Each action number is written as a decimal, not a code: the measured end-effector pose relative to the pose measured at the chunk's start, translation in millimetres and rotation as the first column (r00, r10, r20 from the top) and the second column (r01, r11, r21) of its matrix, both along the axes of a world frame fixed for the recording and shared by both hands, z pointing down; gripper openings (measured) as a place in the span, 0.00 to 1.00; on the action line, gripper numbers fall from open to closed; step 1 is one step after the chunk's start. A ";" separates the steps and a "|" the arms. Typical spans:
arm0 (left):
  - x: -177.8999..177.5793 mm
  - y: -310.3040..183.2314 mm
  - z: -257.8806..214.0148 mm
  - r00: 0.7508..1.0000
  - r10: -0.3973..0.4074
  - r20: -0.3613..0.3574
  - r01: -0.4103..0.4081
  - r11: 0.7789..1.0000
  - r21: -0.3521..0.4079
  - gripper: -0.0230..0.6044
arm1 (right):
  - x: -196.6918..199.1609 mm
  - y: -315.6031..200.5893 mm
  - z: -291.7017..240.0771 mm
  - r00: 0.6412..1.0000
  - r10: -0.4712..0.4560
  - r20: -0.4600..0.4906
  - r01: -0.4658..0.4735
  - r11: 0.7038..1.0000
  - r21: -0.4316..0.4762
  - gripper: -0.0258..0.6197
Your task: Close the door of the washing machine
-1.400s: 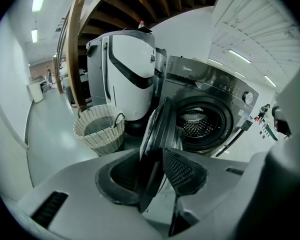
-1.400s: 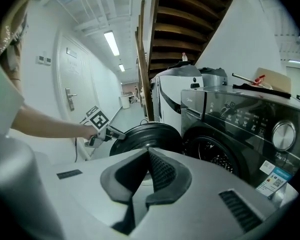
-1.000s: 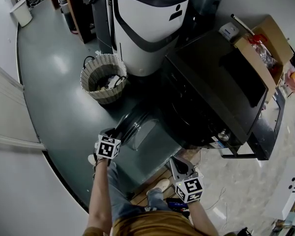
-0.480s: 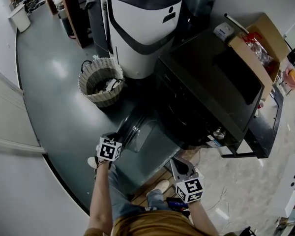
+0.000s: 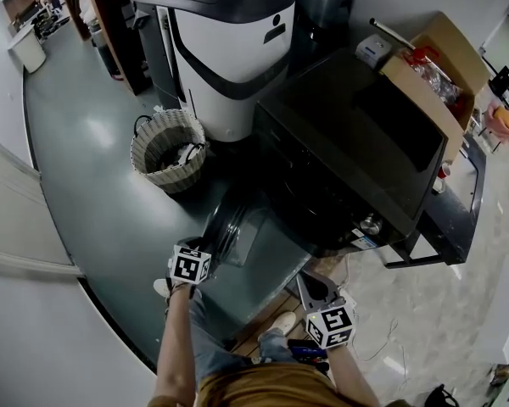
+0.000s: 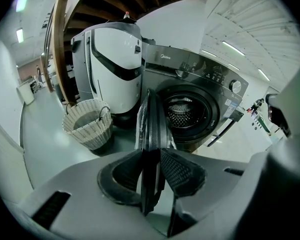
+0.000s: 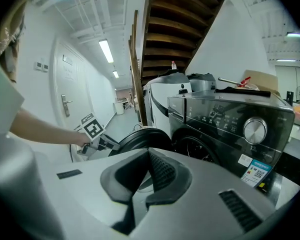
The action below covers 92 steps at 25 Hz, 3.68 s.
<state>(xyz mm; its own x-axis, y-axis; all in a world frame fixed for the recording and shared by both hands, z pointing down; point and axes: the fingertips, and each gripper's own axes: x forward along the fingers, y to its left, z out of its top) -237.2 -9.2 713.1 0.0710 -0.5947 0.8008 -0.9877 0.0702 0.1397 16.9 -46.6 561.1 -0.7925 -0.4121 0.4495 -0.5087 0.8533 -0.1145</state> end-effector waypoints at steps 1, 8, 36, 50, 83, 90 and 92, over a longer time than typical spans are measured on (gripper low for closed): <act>2.3 -0.3 -0.4 1.000 0.003 -0.003 -0.003 1.000 -0.002 0.25 | 1.3 -0.3 0.8 1.000 0.004 0.001 -0.004 1.000 -0.002 0.06; 16.5 -2.3 -0.7 1.000 0.019 -0.006 -0.019 1.000 -0.022 0.24 | 6.3 -0.8 3.9 1.000 0.014 0.017 -0.014 1.000 -0.013 0.06; 87.9 -19.3 -2.7 0.997 0.038 -0.060 -0.042 0.997 -0.058 0.25 | 67.3 -19.4 -6.4 0.991 0.118 0.061 -0.118 0.993 -0.009 0.06; 137.1 -40.1 -5.4 0.989 0.092 -0.118 -0.100 0.993 -0.056 0.29 | 97.9 -30.1 -7.6 0.980 0.183 0.077 -0.182 0.983 -0.015 0.06; 229.5 -102.3 -10.6 0.977 0.133 -0.165 -0.138 0.990 -0.022 0.30 | 202.7 -55.8 -11.6 0.943 0.321 0.083 -0.321 0.947 -0.013 0.06; 244.6 -119.3 -12.7 0.972 0.140 -0.187 -0.144 0.990 -0.006 0.30 | 223.7 -60.3 -11.5 0.929 0.363 0.075 -0.364 0.932 -0.011 0.06; 247.4 -124.0 -12.9 0.970 0.144 -0.195 -0.147 0.989 -0.001 0.31 | 225.5 -60.6 -10.1 0.927 0.369 0.069 -0.369 0.929 -0.009 0.06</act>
